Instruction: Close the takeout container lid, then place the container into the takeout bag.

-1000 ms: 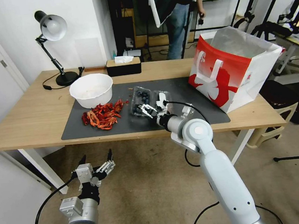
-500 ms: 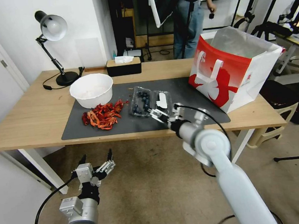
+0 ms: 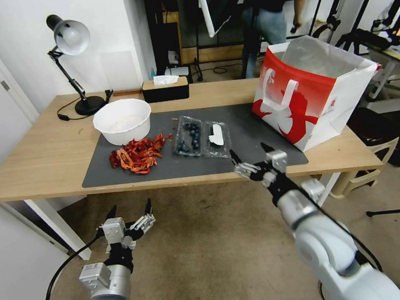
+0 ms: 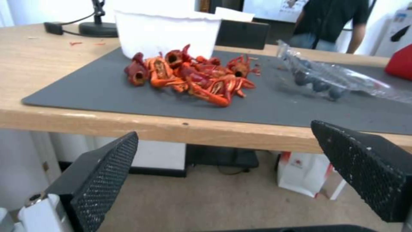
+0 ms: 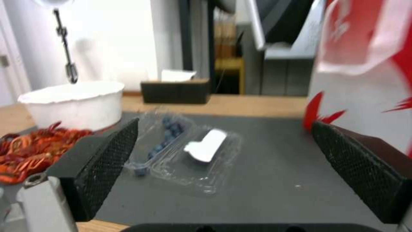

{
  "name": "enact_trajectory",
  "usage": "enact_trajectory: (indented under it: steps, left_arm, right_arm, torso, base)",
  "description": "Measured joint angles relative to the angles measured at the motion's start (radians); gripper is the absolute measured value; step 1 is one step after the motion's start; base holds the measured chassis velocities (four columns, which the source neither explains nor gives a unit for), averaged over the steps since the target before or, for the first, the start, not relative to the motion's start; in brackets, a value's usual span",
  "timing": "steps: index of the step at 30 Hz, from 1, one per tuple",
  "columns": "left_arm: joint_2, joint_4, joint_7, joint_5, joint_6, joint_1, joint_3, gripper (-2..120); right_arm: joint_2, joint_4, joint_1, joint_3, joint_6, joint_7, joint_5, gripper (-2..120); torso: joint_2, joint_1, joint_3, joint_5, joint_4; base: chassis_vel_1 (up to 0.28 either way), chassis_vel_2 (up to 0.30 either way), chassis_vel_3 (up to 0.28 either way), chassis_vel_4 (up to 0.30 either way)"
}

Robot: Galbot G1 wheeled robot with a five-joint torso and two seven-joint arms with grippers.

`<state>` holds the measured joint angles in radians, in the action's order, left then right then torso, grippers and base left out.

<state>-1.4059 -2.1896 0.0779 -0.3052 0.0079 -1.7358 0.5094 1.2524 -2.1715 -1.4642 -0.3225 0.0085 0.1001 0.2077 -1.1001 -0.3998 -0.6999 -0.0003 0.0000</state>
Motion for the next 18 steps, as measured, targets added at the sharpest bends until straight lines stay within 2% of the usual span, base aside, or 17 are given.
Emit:
enact_trajectory:
  steps: [2, 3, 6, 10, 18]
  left_arm:
    - [0.001, 0.003, -0.015, -0.002, -0.006, 0.002, -0.002, 100]
    - [0.001, 0.003, -0.015, -0.002, -0.006, 0.002, -0.002, 100]
    - [-0.002, 0.006, -0.02, 0.002, -0.012, 0.004, -0.005, 100]
    - [0.0, 0.008, -0.024, 0.008, -0.018, 0.0, -0.006, 100]
    - [0.002, 0.009, -0.024, 0.011, -0.02, -0.002, -0.008, 100]
  right_arm:
    - [0.037, 0.038, -0.055, 0.007, 0.118, 0.009, -0.086, 100]
    - [0.037, 0.038, -0.055, 0.007, 0.118, 0.009, -0.086, 100]
    - [0.085, 0.1, -0.121, 0.015, 0.225, 0.018, -0.124, 100]
    - [0.108, 0.126, -0.152, 0.016, 0.253, 0.02, -0.127, 100]
    - [0.116, 0.128, -0.166, 0.025, 0.233, 0.014, -0.096, 100]
  torso:
    - [0.0, 0.0, 0.0, 0.0002, -0.0001]
    - [0.0, 0.0, 0.0, 0.0002, -0.0001]
    - [0.0, 0.0, 0.0, 0.0002, -0.0001]
    - [0.0, 0.0, 0.0, 0.0003, 0.0]
    - [0.0, 0.0, 0.0, 0.0002, 0.0]
  base:
    - [0.0, 0.0, 0.0, 0.0]
    - [0.0, 0.0, 0.0, 0.0]
    - [0.0, 0.0, 0.0, 0.0]
    - [0.0, 0.0, 0.0, 0.0]
    - [0.0, 0.0, 0.0, 0.0]
